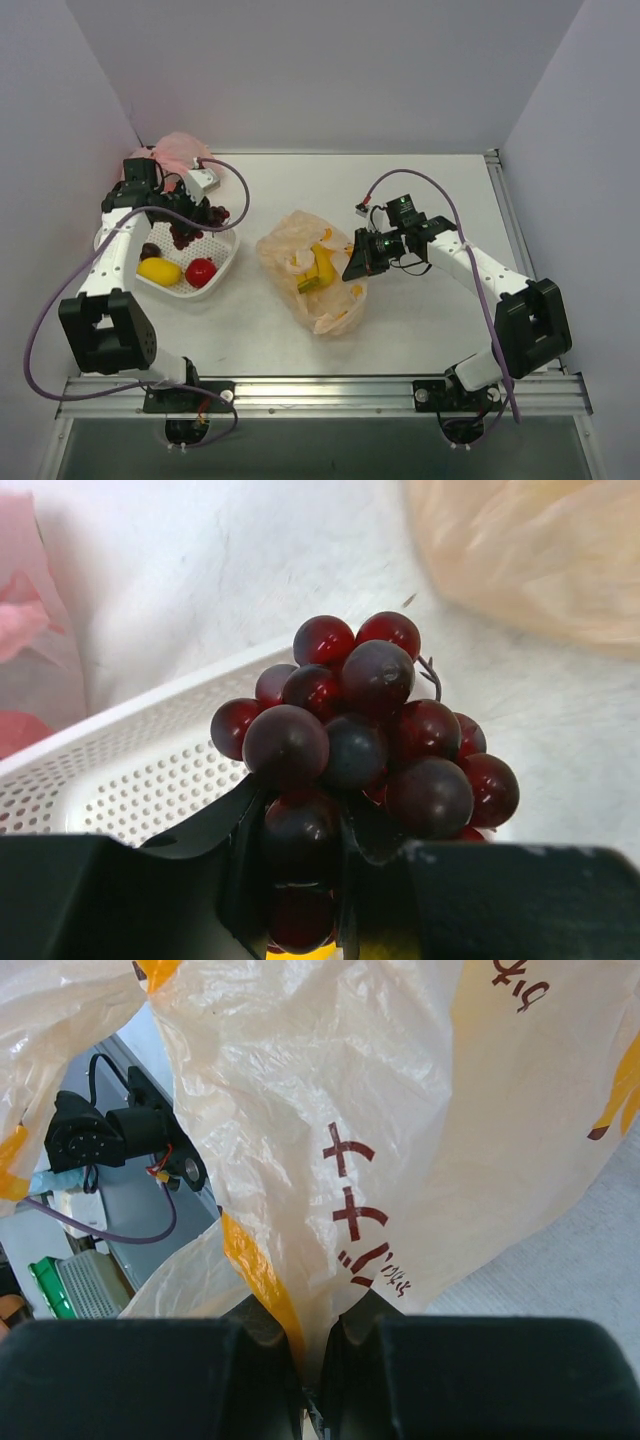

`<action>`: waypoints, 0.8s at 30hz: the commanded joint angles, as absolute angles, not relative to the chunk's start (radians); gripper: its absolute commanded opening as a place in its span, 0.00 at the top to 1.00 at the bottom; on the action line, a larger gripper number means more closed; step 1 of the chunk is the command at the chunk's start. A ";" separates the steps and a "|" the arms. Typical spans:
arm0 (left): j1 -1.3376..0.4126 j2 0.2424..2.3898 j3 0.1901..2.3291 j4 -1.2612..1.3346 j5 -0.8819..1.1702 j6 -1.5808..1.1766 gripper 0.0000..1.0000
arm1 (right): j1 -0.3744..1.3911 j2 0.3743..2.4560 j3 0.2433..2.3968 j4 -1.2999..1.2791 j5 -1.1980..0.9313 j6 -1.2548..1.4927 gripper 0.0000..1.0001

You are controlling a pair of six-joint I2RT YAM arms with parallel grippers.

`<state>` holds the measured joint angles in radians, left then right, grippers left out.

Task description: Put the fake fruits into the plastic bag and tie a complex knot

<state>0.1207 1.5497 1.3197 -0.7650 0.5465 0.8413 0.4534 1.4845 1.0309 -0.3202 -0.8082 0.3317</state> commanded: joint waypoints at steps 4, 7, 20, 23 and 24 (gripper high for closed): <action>0.060 1.306 1.344 -1.015 0.834 0.825 0.97 | 0.456 1.502 1.084 -0.339 -0.828 0.339 1.00; -0.027 1.183 1.286 -1.071 0.918 0.798 0.99 | 0.456 1.512 1.095 -0.327 -0.838 0.353 1.00; -0.526 1.092 1.121 -0.743 0.883 0.427 1.00 | 0.463 1.529 1.112 -0.316 -0.864 0.357 1.00; -0.563 1.132 1.126 -0.546 0.885 0.338 1.00 | 0.463 1.525 1.101 -0.318 -0.868 0.353 1.00; -0.595 1.150 1.127 -0.499 0.885 0.316 1.00 | 0.463 1.525 1.101 -0.318 -0.868 0.351 1.00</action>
<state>-0.5453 1.1366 1.1057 -0.7898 0.8543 0.4442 0.4534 1.5444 1.0760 -0.3153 -0.8391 0.3618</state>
